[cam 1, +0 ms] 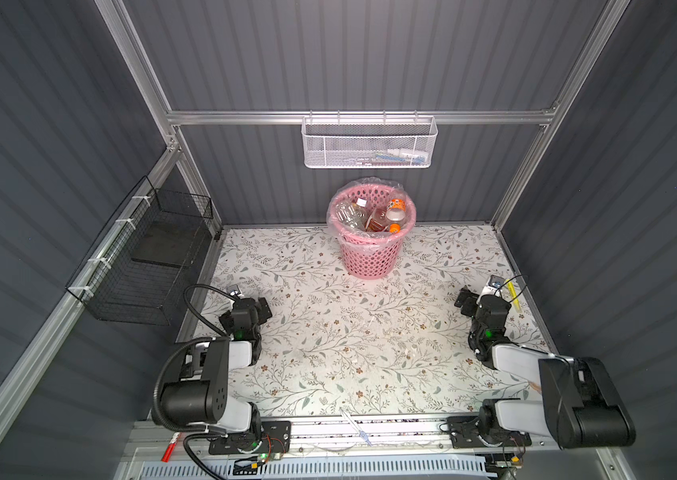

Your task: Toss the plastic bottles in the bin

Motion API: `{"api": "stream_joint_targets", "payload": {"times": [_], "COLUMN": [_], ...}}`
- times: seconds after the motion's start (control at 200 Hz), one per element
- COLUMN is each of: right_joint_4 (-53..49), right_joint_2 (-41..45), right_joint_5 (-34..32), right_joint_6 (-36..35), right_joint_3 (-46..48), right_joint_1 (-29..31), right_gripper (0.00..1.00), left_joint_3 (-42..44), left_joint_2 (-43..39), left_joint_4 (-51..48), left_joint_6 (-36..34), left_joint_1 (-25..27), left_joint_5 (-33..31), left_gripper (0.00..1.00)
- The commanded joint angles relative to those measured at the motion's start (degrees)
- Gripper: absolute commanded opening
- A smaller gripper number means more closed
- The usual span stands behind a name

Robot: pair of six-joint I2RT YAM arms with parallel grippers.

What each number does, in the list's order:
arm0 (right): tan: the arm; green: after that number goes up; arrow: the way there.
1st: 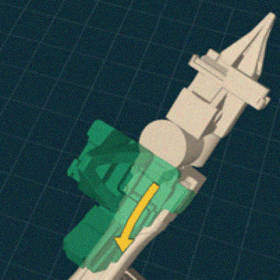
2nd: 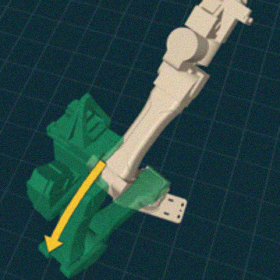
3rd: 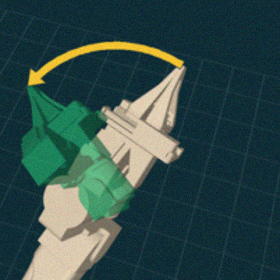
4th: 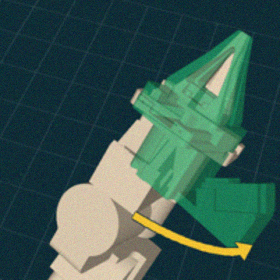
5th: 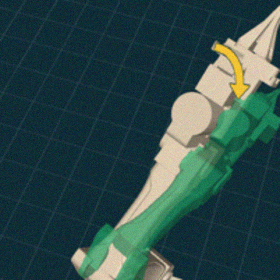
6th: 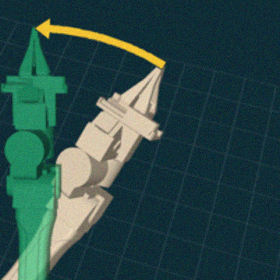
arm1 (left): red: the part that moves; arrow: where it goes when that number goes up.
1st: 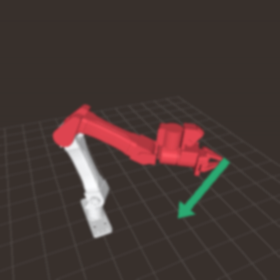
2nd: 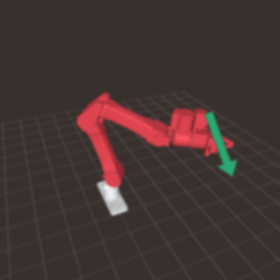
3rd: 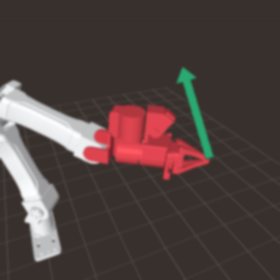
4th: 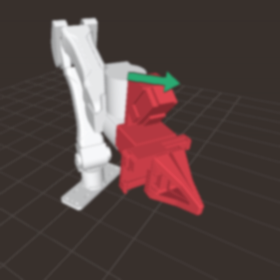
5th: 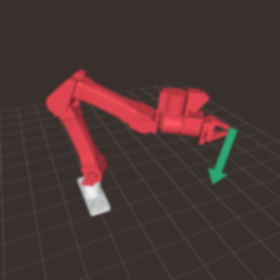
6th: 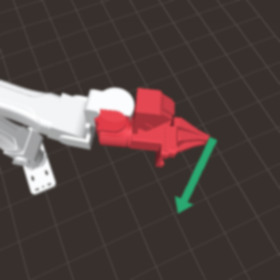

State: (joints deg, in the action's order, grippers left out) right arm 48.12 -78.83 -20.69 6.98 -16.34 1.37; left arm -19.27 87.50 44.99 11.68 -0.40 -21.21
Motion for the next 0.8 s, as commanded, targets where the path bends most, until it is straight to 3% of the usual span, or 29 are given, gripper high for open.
{"api": "stream_joint_targets", "payload": {"times": [0.0, 0.055, 0.095, 0.135, 0.18, 0.23, 0.285, 0.345, 0.41, 0.795], "right_joint_4": [5.8, 6.5, 7.6, 13.5, 10.0, 7.6, 12.2, 9.6, 10.5, 10.8], "right_joint_2": [-0.8, -2.0, -3.7, -6.0, -4.4, -3.8, -5.6, -4.6, -4.9, -5.3], "right_joint_5": [3.8, 6.4, 9.4, 10.5, 10.8, 10.9, 10.7, 10.6, 10.6, 10.6], "right_joint_6": [-3.0, -3.2, -3.5, -3.9, -3.3, -3.0, -3.5, -3.1, -3.2, -3.2], "right_joint_3": [-1.7, -2.0, -1.7, -0.6, -1.0, -1.6, -0.9, -1.3, -1.1, -1.1], "right_joint_1": [-0.6, -1.3, -1.9, -2.3, -2.5, -2.5, -2.5, -2.6, -2.6, -2.6], "right_gripper": [0.99, 0.99, 0.99, 0.99, 0.99, 0.99, 0.99, 0.99, 0.99, 0.99], "left_joint_3": [-0.7, -1.7, -1.8, -2.6, -5.2, -5.7, -6.5, -6.1, -6.8, -6.8], "left_joint_2": [5.5, 7.1, 10.3, 10.7, 9.1, 11.2, 9.7, 11.0, 10.0, 10.8], "left_joint_4": [15.3, 13.4, 17.6, 18.0, 8.7, 12.6, 7.4, 11.5, 7.4, 8.8], "left_joint_6": [-5.6, -7.7, -8.6, -9.2, -8.2, -10.0, -9.2, -10.2, -9.7, -10.0], "left_joint_1": [0.9, 2.8, 3.2, 3.5, 3.5, 3.8, 3.9, 4.1, 4.2, 4.3], "left_joint_5": [2.3, 3.5, 3.3, 2.8, 3.9, 3.6, 3.9, 3.5, 4.1, 3.7], "left_gripper": [1.00, 1.00, 1.00, 1.00, 1.00, 1.00, 1.00, 1.00, 1.00, 1.00]}}
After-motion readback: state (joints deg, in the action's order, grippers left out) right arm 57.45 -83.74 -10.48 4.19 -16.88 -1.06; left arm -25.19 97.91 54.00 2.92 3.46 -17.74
